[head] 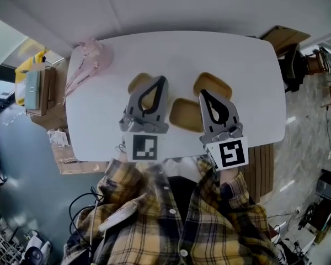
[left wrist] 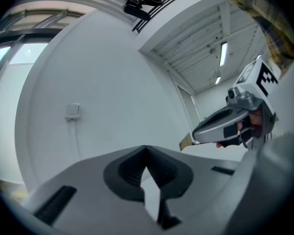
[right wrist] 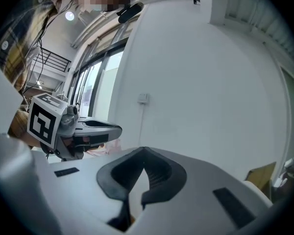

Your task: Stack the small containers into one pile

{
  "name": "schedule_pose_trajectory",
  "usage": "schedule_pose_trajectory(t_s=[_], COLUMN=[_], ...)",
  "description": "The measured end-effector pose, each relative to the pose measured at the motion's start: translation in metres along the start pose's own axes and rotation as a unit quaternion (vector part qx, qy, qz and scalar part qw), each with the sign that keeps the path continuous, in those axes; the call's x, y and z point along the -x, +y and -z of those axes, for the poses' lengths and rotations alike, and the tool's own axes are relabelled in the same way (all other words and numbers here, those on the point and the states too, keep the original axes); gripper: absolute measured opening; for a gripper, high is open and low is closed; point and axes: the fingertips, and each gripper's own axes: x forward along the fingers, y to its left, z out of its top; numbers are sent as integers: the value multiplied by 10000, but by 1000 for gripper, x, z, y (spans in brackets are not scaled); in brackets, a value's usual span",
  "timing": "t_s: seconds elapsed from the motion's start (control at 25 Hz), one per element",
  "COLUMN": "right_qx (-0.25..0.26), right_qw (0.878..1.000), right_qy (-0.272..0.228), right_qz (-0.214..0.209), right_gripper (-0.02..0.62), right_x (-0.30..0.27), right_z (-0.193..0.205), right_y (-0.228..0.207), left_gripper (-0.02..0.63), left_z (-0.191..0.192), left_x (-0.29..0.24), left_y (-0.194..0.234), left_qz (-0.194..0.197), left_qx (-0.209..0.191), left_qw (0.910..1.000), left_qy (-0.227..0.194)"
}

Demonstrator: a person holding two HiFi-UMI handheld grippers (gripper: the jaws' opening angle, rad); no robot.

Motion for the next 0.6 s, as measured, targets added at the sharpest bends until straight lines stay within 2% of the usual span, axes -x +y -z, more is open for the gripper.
schedule_pose_trajectory(t_s=[0.16,0.28,0.6], right_qx=[-6,-11,-125], right_qw=[9998,9996,9994], right_qy=[189,262,310], right_qz=[14,54,7], right_gripper=[15,15,15], right_x=[4,8,27], right_z=[10,17,29], right_y=[-9,-21,-34], left_gripper=[18,18,20], left_z=[13,16,28], left_x=[-6,-11,-12], left_y=[-1,-6,-13], left_qz=[46,107,62], left_qx=[78,-33,35], left_qw=[9998,9995,9983], left_qy=[198,289,582])
